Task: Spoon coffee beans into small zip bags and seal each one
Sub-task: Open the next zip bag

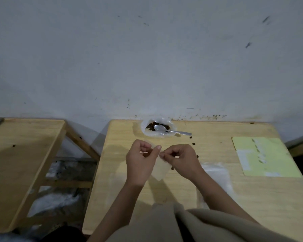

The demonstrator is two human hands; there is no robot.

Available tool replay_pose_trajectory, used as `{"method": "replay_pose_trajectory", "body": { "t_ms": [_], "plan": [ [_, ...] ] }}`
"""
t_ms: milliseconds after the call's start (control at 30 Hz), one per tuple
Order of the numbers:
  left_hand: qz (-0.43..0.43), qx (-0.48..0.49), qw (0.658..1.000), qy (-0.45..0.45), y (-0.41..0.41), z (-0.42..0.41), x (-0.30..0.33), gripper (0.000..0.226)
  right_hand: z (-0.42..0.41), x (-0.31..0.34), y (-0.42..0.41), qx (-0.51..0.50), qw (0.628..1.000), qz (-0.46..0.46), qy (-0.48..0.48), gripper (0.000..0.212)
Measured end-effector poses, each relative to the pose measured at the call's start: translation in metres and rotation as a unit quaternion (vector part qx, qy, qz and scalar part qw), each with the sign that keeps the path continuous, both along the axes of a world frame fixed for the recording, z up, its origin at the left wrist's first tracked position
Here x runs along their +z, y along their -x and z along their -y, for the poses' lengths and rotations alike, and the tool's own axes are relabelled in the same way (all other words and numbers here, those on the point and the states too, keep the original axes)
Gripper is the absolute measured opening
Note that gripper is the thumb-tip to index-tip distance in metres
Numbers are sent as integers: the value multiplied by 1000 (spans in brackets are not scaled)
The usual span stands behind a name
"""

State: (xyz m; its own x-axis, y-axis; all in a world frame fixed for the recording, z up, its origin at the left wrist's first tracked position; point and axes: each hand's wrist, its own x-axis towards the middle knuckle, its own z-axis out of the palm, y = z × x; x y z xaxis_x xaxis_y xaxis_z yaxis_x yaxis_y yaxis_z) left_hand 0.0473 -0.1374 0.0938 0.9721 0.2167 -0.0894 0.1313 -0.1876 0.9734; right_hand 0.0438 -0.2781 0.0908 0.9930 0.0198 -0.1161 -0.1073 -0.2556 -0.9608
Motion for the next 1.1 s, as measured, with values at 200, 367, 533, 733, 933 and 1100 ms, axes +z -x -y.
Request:
{"method": "replay_pose_trajectory", "body": {
  "t_ms": [200,367,533,733,933,1100],
  "plan": [
    [-24,-2,998,57,-7,22,11,23,22,8,-1,-20,999,-9,-48,9],
    [-32,-20,994,100,-8,29,12,19,34,14,0,-19,997,0,-72,10],
    [-38,-50,990,123,-6,36,20,15,43,16,1,-30,997,8,-77,18],
    [-24,-50,991,124,-9,37,25,15,43,23,0,-37,996,3,-87,14],
    [1,-57,998,39,-5,44,25,25,37,21,0,-99,995,13,-15,8],
    [-26,-27,998,41,-2,44,23,19,38,20,4,-66,995,47,53,13]
  ]
}}
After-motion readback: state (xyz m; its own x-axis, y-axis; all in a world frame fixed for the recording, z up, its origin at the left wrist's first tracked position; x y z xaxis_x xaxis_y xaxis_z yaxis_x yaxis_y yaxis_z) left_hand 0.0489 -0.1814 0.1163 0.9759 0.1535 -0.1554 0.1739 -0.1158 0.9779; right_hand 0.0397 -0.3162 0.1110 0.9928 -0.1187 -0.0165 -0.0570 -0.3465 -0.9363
